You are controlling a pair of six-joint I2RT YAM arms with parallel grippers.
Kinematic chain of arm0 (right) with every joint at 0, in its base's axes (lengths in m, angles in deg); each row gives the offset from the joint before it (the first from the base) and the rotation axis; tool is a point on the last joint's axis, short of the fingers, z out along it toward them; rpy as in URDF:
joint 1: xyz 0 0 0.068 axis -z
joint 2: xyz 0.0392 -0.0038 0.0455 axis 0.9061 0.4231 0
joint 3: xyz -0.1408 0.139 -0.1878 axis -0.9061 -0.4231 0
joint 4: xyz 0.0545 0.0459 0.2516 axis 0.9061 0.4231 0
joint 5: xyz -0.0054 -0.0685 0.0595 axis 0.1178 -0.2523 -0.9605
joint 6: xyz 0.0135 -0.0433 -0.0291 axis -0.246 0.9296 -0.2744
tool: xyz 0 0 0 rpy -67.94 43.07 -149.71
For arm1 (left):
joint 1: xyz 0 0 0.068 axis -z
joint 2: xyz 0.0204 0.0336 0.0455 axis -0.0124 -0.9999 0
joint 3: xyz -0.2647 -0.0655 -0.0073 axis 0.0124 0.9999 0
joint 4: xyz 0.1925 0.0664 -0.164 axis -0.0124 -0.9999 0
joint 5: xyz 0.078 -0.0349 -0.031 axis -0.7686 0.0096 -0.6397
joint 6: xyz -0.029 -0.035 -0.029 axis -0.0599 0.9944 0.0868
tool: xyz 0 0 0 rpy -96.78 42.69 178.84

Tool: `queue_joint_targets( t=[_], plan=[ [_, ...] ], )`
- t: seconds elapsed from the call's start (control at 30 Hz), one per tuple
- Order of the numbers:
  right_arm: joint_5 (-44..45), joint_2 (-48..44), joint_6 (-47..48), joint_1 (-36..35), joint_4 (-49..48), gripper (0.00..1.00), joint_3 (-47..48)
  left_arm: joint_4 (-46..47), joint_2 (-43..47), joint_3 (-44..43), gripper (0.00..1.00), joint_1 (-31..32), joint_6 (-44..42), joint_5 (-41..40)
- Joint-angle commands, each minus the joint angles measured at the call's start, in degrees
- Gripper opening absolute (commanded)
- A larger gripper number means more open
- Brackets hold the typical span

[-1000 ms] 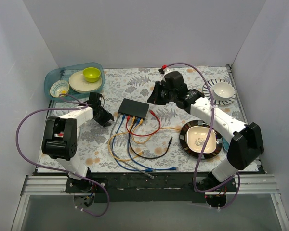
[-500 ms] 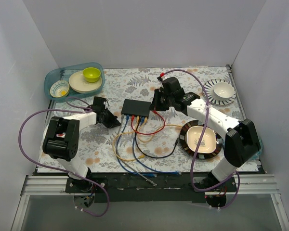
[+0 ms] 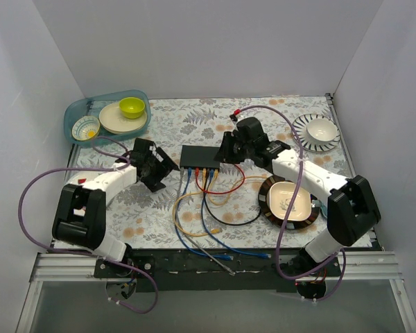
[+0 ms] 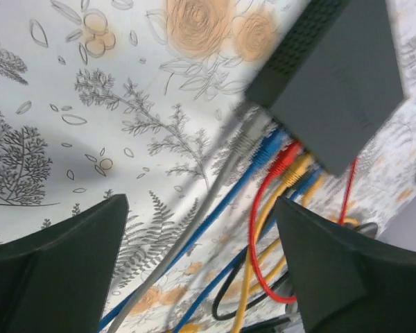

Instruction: Pull the plug from the switch port

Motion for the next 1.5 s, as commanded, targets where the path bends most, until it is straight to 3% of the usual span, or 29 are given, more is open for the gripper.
queue_joint_targets(
  t=[0.0,0.2,0.37,0.47,0.73,0.87,1.13,1.47],
  plan=[
    [-4.5,-0.2,-2.6,0.8,-19.9,0.29,-2.1,0.1,9.1,-0.8,0.98,-2.9,0.4,-1.9],
    [-20.3,13.6,-11.9,4.1,-27.1,0.21,5.7,9.9,10.4,2.9,0.98,-4.0,0.9,10.5],
    [-23.8,23.3,-16.5,5.1,-34.3,0.09,8.0,19.6,8.9,7.0,0.93,-4.0,2.1,20.4],
    [-24.0,27.3,-16.3,5.5,-32.9,0.03,10.6,19.9,8.9,7.3,0.82,-3.9,1.9,19.8],
    [-23.9,32.5,-14.8,6.8,-29.6,0.01,14.3,23.6,6.1,7.9,0.53,-4.0,0.5,17.4],
    [-22.7,33.5,-11.9,7.3,-25.4,0.01,16.4,24.7,3.4,8.8,0.45,-4.0,0.3,15.3],
    [-21.6,37.0,-6.4,7.4,-14.9,0.01,21.5,30.7,-2.1,11.0,0.41,-4.0,1.3,14.7],
    [-21.6,38.5,-4.3,7.9,-10.4,0.01,21.8,38.1,-6.7,11.0,0.42,-4.0,2.0,11.8]
  ],
)
